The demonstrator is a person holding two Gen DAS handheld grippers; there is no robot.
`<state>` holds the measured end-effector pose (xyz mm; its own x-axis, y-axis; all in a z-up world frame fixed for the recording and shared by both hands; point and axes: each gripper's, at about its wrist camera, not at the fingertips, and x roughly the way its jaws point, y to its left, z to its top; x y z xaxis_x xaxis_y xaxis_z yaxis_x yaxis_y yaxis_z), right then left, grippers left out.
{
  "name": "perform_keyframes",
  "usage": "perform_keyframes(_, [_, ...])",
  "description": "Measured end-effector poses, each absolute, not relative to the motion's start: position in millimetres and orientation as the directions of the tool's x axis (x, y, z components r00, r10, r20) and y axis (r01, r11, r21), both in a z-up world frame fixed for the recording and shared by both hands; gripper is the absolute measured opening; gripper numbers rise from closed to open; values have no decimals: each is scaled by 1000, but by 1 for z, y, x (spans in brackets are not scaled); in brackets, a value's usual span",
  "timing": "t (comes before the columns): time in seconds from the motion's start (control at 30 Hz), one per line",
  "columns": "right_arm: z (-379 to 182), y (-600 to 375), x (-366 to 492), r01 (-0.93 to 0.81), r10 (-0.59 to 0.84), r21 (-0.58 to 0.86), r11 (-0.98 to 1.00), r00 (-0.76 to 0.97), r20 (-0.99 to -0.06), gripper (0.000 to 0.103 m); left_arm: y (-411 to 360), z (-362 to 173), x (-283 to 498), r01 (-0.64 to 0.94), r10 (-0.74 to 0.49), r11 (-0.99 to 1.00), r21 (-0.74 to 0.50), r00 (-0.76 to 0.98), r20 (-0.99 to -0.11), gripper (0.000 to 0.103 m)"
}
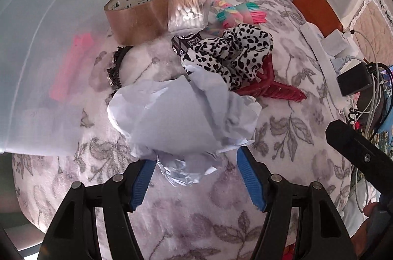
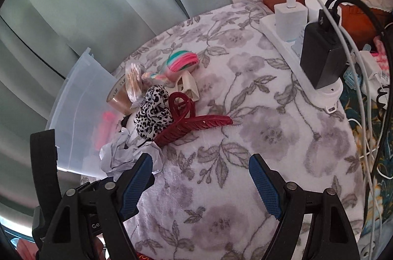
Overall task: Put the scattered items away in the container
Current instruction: 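Withdraw both tools from the container back toward the pile of items, then grasp the crumpled white paper with left tool while right tool grasps the red claw clip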
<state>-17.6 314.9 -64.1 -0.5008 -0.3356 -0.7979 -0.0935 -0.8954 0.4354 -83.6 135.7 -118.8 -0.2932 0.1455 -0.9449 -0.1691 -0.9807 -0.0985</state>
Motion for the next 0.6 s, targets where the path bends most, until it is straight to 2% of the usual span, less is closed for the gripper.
perform_keyframes(0.4, [-83,292,-62,-38,-327,387,-921,-461,-825,84,130,-129,-89,-199,174,-973,-115,-315,-933,70])
perform_keyframes(0.6, [-87,288,-89,-27,-299,349,-937,-457,-838,84,127,-138,-89,-204,206,-967,-152,-276,-939,75])
